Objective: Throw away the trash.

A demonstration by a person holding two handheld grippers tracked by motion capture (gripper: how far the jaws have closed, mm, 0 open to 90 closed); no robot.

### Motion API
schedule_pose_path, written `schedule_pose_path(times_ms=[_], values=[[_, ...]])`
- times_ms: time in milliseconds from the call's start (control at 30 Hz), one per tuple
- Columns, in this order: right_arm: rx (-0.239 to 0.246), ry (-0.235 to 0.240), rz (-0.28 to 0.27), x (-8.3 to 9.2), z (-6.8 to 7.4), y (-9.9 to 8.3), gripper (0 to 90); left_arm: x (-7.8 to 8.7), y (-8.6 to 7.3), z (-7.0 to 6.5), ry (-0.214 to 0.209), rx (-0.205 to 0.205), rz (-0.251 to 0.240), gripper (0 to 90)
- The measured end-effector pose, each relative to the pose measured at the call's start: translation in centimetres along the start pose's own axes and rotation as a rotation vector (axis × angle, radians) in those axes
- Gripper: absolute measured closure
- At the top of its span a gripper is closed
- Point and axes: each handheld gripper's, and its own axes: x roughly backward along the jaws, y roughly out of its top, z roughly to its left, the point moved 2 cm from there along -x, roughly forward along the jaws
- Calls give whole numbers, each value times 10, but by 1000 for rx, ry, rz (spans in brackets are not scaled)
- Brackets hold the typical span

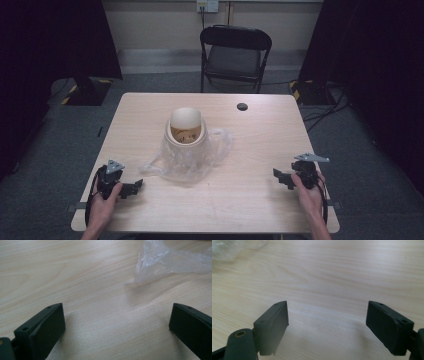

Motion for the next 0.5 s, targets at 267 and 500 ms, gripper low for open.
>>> schedule_pose_path(times_ms=[267, 500], values=[[0, -41, 19, -6, -6, -16, 171, 0, 0, 0, 0, 0, 0, 0], [64, -107, 12, -10, -1, -19, 148, 0, 0, 0, 0, 0, 0, 0]])
